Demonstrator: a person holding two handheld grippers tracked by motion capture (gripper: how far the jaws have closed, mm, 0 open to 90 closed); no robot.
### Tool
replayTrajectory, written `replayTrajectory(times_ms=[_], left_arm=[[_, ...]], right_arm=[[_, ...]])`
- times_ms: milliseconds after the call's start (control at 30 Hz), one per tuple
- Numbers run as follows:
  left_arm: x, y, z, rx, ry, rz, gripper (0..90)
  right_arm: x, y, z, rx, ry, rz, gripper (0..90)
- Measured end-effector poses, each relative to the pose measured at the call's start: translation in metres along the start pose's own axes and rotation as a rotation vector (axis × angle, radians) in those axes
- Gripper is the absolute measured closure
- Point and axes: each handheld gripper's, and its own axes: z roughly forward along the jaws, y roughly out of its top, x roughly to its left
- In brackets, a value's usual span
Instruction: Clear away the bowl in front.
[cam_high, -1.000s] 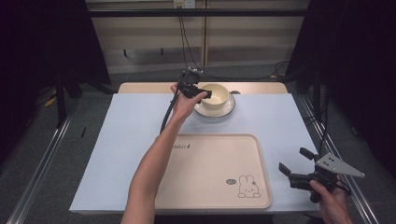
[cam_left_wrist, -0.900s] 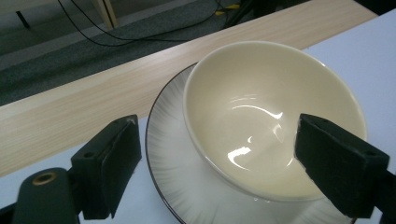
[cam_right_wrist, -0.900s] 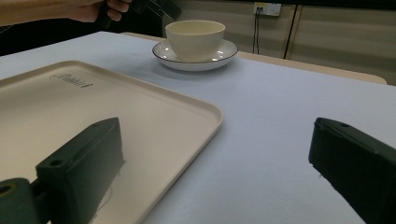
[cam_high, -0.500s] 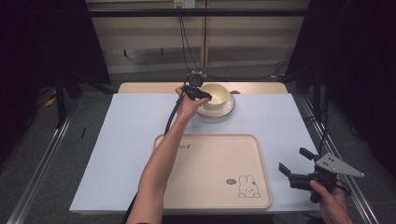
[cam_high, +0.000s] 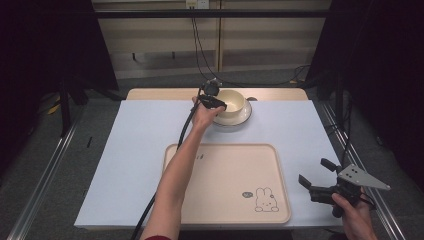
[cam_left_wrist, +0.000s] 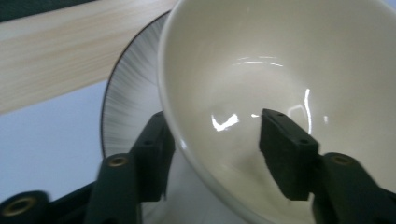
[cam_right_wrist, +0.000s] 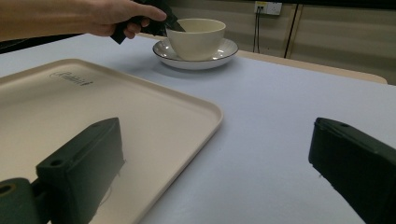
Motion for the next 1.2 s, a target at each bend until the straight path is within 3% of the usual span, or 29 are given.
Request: replayTrajectory(times_ms=[167, 267, 500, 667, 1200], left_arm=[[0.0002, 0.0022, 0.0007, 0.029, 0.015, -0.013, 56.3], [0.0021, 0.0019, 0.0015, 0.061, -0.01, -0.032, 61.8], [0.0017, 0.0019, 0.0009, 0.043, -0.001, -0.038, 70.8], [-0.0009, 0.0018, 0.0005, 0.023, 0.003, -0.077, 81.1], [0.0076, -0.0008, -0.004, -0.001, -0.051, -0.185, 83.8]], right_arm=[[0.0, 0.0, 0.0002, -0.001, 0.0, 0.001, 2.8], [-0.0003, 0.0, 0.0, -0.004, -0.001, -0.001, 2.8], [-0.0007, 0.0002, -0.0003, -0.005, 0.001, 0.0, 2.8], [-0.0008, 0.0, 0.0, -0.005, 0.0, -0.001, 2.9], [-0.001, 0.0001, -0.0004, -0.008, 0.0, 0.002, 2.8]])
